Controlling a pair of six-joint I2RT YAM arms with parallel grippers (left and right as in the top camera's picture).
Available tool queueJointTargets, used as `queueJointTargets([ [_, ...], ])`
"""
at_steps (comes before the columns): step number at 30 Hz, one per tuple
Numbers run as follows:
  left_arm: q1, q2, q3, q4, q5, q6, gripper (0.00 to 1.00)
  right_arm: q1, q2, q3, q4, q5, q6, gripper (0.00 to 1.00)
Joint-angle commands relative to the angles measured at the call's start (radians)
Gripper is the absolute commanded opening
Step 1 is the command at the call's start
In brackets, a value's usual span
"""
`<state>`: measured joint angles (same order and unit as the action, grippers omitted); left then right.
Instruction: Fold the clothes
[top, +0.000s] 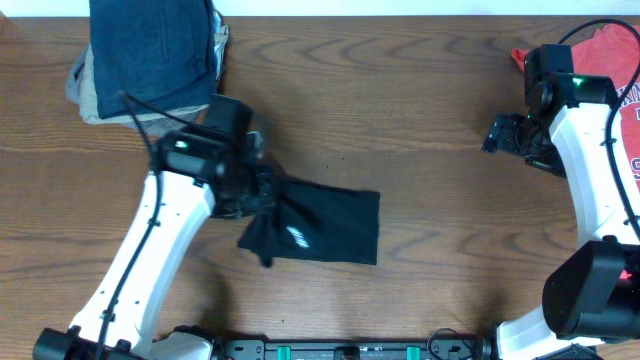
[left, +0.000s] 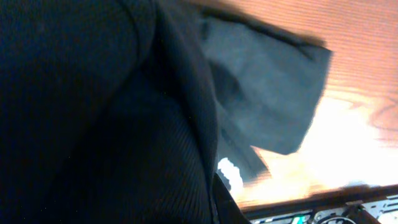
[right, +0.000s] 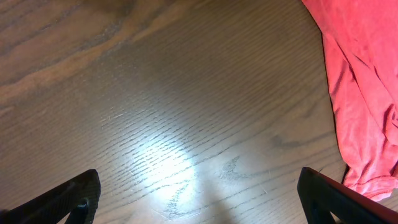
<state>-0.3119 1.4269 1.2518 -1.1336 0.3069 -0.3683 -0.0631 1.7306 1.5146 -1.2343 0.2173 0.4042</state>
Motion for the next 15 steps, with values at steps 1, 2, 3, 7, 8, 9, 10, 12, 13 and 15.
queueJointTargets([
  [1,-0.089,-0.002,0.014,0.03,-0.002,-0.08,0.06,-0.008,-0.003,0.008,0.0,0.006,-0.012,0.99],
  [2,-0.113,-0.002,0.014,0.04,-0.002,-0.09,0.06,-0.008,-0.003,0.008,0.0,0.006,-0.012,0.99],
  [3,-0.139,-0.002,0.014,0.051,-0.002,-0.101,0.06,-0.008,-0.003,0.008,0.0,0.006,-0.013,0.99],
  [7,-0.215,0.001,0.012,0.087,-0.002,-0.131,0.06,-0.008,-0.003,0.008,0.0,0.006,-0.012,0.99],
  [8,-0.233,0.005,0.012,0.095,-0.002,-0.132,0.06,-0.008,-0.003,0.008,0.0,0.006,-0.012,0.99],
  [9,-0.248,0.011,0.011,0.101,-0.002,-0.132,0.06,-0.008,-0.003,0.008,0.0,0.006,-0.012,0.99],
  [10,-0.267,0.019,0.011,0.106,-0.003,-0.136,0.06,-0.008,-0.003,0.008,0.0,0.006,-0.012,0.99],
  [12,-0.292,0.04,0.011,0.113,-0.002,-0.139,0.06,-0.008,-0.003,0.008,0.0,0.006,-0.012,0.99],
  [13,-0.306,0.056,0.011,0.12,-0.002,-0.14,0.06,-0.008,-0.003,0.008,0.0,0.006,-0.013,0.99],
  [15,-0.329,0.086,0.011,0.135,-0.002,-0.143,0.06,-0.008,-0.003,0.008,0.0,0.006,-0.012,0.99],
])
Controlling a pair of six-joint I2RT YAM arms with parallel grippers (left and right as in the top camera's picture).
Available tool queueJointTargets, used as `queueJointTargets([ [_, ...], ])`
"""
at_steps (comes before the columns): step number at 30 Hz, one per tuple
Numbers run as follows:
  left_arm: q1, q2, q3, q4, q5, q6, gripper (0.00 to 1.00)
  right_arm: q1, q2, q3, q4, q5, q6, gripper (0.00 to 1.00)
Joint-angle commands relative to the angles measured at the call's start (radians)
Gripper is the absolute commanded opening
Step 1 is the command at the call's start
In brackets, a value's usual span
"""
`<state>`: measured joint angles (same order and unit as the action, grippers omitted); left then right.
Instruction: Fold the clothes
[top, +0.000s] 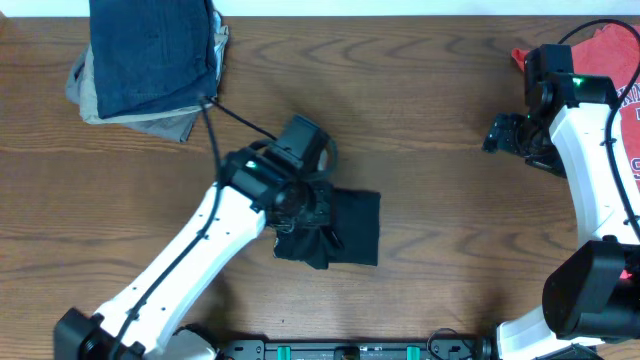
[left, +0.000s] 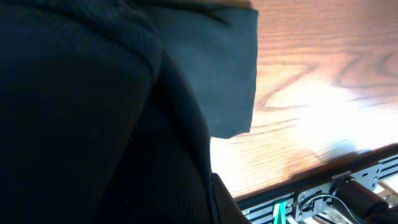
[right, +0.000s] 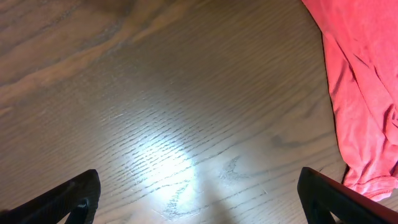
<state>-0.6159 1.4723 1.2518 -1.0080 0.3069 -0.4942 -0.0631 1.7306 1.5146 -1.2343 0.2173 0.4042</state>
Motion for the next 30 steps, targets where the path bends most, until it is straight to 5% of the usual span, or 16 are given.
queueJointTargets([
  [1,-0.039,0.06,0.011,0.021,-0.002,-0.017,0.06,-0.008,-0.003,0.008,0.0,0.006,-0.012,0.99],
  [17,-0.149,0.275,0.011,0.215,-0.001,-0.087,0.08,-0.008,-0.003,0.008,0.0,0.006,-0.013,0.99],
  [23,-0.16,0.275,0.011,0.239,-0.001,-0.087,0.29,-0.008,-0.003,0.008,0.0,0.006,-0.012,0.99],
  [30,-0.169,0.275,0.011,0.239,0.0,-0.087,0.37,-0.008,-0.003,0.008,0.0,0.006,-0.012,0.99],
])
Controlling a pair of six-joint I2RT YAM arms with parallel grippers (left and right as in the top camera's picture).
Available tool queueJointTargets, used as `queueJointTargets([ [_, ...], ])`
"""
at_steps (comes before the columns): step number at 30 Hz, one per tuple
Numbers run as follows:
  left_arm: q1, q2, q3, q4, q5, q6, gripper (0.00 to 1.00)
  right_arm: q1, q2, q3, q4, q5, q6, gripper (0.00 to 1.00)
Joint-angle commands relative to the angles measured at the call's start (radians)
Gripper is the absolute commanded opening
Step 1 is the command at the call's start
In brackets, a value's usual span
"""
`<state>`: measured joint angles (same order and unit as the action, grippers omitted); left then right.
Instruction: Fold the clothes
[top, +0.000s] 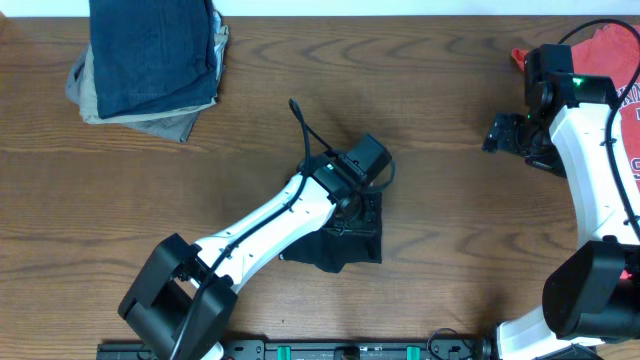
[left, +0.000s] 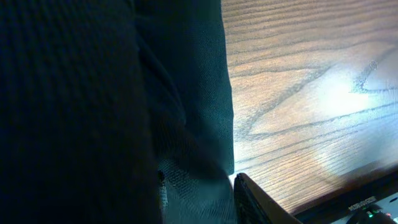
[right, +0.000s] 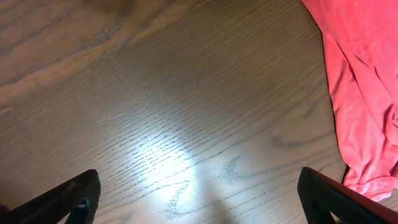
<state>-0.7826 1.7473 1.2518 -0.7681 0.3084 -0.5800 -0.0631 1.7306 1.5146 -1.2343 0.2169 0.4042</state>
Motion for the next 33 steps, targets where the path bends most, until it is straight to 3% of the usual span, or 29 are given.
queueJointTargets([
  [1,-0.002,-0.003,0.011,-0.001,0.006,0.0,0.38,-0.008,-0.003,0.008,0.0,0.007,-0.013,0.99],
  [11,-0.001,-0.124,0.023,-0.011,0.098,0.064,0.31,-0.008,-0.003,0.008,0.0,0.007,-0.012,0.99],
  [22,0.154,-0.353,0.022,-0.245,-0.18,0.044,0.31,-0.008,-0.003,0.008,0.0,0.007,-0.012,0.99],
  [26,0.228,-0.323,0.016,-0.259,-0.174,0.044,0.27,-0.008,-0.003,0.008,0.0,0.007,-0.013,0.99],
  [33,0.226,-0.142,0.011,-0.18,-0.06,0.048,0.19,-0.008,-0.003,0.008,0.0,0.007,-0.012,0.99],
])
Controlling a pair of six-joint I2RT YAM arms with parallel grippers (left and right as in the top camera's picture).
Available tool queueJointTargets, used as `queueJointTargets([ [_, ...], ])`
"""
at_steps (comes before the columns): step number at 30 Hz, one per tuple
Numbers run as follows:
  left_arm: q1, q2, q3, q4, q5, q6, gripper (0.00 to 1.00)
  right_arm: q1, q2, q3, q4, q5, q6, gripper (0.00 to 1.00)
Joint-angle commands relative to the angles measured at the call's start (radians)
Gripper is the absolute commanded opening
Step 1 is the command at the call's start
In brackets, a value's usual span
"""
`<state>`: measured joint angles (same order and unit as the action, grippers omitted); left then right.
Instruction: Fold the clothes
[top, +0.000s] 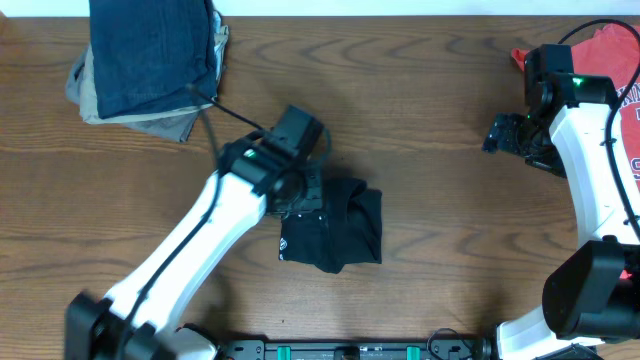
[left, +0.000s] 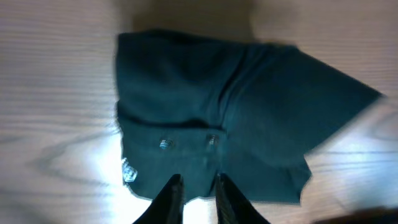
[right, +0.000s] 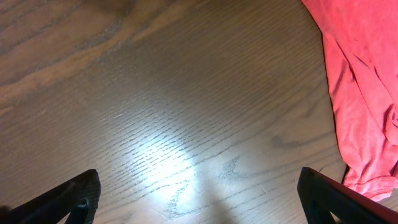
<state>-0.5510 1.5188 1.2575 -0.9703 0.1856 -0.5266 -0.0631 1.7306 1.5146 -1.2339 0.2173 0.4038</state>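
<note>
A black garment (top: 335, 230) lies folded into a compact, roughly square bundle in the middle of the table; the left wrist view shows it whole (left: 230, 118), with small white marks on it. My left gripper (top: 300, 188) hangs above the bundle's upper-left corner. Its fingers (left: 171, 196) stand close together with a narrow gap and nothing between them. My right gripper (top: 505, 133) is wide open over bare wood (right: 186, 124) at the far right, its fingertips (right: 81, 193) empty.
A stack of folded clothes topped by blue jeans (top: 150, 50) sits at the back left. A red garment (top: 612, 50) lies crumpled at the back right, beside the right arm, and shows in the right wrist view (right: 360, 93). The table's front edge carries the arm bases.
The left gripper was at the black garment's right edge with cloth filling its view. Now it is up and to the left, free of the cloth, which lies folded on the table.
The left gripper first held the left end of the spread black garment. Then it was over the garment's middle with the cloth doubled under it, then at the right edge. Now the garment lies as a compact bundle, let go. The right arm has stayed still and open.
</note>
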Motion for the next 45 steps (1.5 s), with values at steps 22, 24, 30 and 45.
queueJointTargets([
  [22,-0.129,0.355,0.005,0.323,0.214,0.036,0.09,-0.008,-0.003,0.008,0.0,0.006,-0.012,0.99],
  [24,-0.129,0.385,0.005,0.341,0.214,0.035,0.09,-0.008,-0.003,0.008,0.0,0.006,-0.012,0.99],
  [30,-0.129,0.459,0.005,0.368,0.248,0.036,0.09,-0.008,-0.003,0.008,0.0,0.006,-0.012,0.99],
  [45,-0.129,0.175,0.016,0.196,0.274,0.04,0.06,-0.008,-0.003,0.008,0.0,0.006,-0.012,0.99],
])
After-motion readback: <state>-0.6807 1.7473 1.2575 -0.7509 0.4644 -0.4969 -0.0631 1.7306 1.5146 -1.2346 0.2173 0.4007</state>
